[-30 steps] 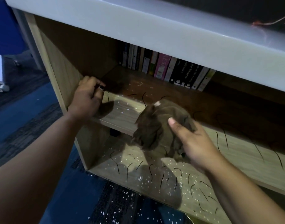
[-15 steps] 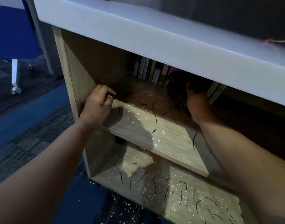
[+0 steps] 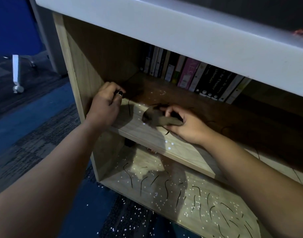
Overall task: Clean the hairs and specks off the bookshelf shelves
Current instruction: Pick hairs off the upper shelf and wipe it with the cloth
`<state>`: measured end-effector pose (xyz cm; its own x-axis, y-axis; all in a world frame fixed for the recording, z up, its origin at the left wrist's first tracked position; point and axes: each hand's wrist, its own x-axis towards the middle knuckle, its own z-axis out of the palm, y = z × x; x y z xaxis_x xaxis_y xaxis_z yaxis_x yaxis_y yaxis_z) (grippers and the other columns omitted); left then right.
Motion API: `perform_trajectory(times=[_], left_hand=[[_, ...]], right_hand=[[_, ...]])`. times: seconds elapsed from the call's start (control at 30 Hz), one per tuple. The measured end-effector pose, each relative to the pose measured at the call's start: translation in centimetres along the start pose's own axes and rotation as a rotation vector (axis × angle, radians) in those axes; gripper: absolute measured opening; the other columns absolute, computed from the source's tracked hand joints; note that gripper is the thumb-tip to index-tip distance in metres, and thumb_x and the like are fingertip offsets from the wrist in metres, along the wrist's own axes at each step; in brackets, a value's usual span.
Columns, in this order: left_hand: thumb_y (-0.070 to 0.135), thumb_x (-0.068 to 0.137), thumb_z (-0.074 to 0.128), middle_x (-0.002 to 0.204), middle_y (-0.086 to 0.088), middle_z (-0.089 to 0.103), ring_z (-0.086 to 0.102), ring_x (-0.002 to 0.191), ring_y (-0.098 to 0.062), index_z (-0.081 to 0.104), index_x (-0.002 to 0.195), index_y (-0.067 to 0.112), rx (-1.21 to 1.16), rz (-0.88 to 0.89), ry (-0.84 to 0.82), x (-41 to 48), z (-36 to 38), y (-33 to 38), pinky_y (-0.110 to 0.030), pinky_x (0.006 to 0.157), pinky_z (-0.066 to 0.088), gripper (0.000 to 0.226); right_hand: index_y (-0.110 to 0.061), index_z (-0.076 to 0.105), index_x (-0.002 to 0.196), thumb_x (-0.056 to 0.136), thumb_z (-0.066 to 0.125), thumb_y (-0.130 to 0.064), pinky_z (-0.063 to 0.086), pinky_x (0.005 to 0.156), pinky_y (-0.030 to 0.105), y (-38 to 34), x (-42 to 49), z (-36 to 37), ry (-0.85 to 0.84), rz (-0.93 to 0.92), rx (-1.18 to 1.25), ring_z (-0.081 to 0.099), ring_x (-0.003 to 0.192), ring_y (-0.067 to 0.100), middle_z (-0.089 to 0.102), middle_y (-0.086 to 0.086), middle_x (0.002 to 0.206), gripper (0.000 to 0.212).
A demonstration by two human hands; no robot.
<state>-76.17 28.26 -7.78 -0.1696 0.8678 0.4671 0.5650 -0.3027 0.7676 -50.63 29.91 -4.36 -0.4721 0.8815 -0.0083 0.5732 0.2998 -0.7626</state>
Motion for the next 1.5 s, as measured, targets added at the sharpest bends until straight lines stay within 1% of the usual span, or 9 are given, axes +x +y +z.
perform_trajectory(times=[0.1,0.23,0.4,0.53,0.73,0.9,1.07,1.27,1.5], left_hand=[[0.011,0.099,0.047,0.116,0.0,0.053,0.053,0.104,-0.017,0.06,0.11,0.018,-0.038,-0.038,-0.013,-0.1,0.0,0.2,-0.044,0.093,0.048,0.019],[0.01,0.099,0.046,0.117,0.0,0.054,0.053,0.105,-0.016,0.06,0.11,0.018,-0.044,-0.048,-0.018,-0.1,-0.1,0.4,-0.039,0.091,0.047,0.019],[0.01,0.099,0.046,0.114,-0.001,0.054,0.052,0.103,-0.015,0.06,0.108,0.019,-0.017,-0.046,-0.012,0.0,-0.2,0.5,-0.022,0.082,0.042,0.018],[0.009,0.099,0.046,0.114,-0.003,0.055,0.054,0.103,-0.018,0.06,0.108,0.018,-0.026,-0.04,-0.019,0.0,-0.3,0.4,-0.034,0.086,0.045,0.019],[0.009,0.1,0.045,0.114,-0.001,0.056,0.054,0.104,-0.014,0.061,0.109,0.015,-0.079,-0.05,0.007,-0.2,-0.3,0.5,-0.029,0.088,0.044,0.02],[0.013,0.102,0.044,0.112,0.002,0.058,0.054,0.1,-0.009,0.062,0.113,0.017,-0.084,-0.067,0.026,-0.1,-0.1,0.4,-0.027,0.086,0.045,0.021],[0.035,0.104,0.036,0.097,0.0,0.059,0.056,0.091,-0.012,0.058,0.098,0.029,-0.156,-0.031,0.054,-0.3,-0.4,0.5,-0.034,0.081,0.045,0.023],[0.047,0.098,0.029,0.097,0.006,0.063,0.057,0.086,0.004,0.061,0.104,0.027,-0.316,-0.118,0.091,-0.7,-0.6,1.3,-0.013,0.075,0.043,0.038],[0.048,0.099,0.027,0.101,0.017,0.062,0.055,0.09,0.012,0.06,0.109,0.036,-0.308,-0.152,0.087,-0.6,-0.8,1.4,-0.017,0.08,0.04,0.037]], right_hand=[[-0.017,0.051,0.093,0.085,0.067,-0.004,0.045,0.096,0.02,-0.6,-2.4,0.4,-0.02,-0.081,-0.009,0.056,0.115,0.0,0.063,-0.008,0.123,0.021],[-0.032,0.055,0.103,0.092,0.061,-0.016,0.049,0.077,0.036,-1.9,-6.0,0.7,-0.009,-0.07,-0.016,0.061,0.09,0.017,0.066,-0.002,0.096,0.02],[-0.035,0.061,0.101,0.096,0.055,-0.019,0.052,0.08,0.027,-3.7,-10.0,2.1,-0.053,-0.111,-0.002,0.063,0.087,0.006,0.068,-0.013,0.092,0.018],[-0.04,0.063,0.103,0.095,0.054,-0.016,0.051,0.081,0.021,-5.0,-10.8,2.0,-0.088,-0.12,0.019,0.063,0.096,0.004,0.069,-0.016,0.099,0.027],[-0.041,0.061,0.096,0.094,0.056,-0.032,0.053,0.073,0.026,-4.6,-5.8,-1.9,0.383,0.048,0.157,0.065,0.079,0.005,0.07,-0.013,0.095,0.011],[-0.006,0.055,0.129,0.098,0.049,-0.033,0.041,0.1,0.038,0.0,3.0,-4.8,0.716,0.078,-0.215,0.053,0.12,0.034,0.058,0.018,0.128,0.042],[0.0,0.048,0.135,0.099,0.046,-0.018,0.036,0.105,0.039,2.9,9.8,-4.3,0.684,0.125,-0.272,0.047,0.126,0.038,0.052,0.024,0.135,0.041],[-0.015,0.051,0.134,0.099,0.042,-0.022,0.039,0.102,0.038,2.4,13.6,-1.6,0.473,0.216,-0.241,0.049,0.125,0.035,0.052,0.016,0.137,0.037],[-0.018,0.063,0.117,0.095,0.052,-0.022,0.043,0.1,0.037,-0.1,12.5,1.6,0.208,-0.046,-0.196,0.056,0.116,0.027,0.063,0.009,0.122,0.025]])
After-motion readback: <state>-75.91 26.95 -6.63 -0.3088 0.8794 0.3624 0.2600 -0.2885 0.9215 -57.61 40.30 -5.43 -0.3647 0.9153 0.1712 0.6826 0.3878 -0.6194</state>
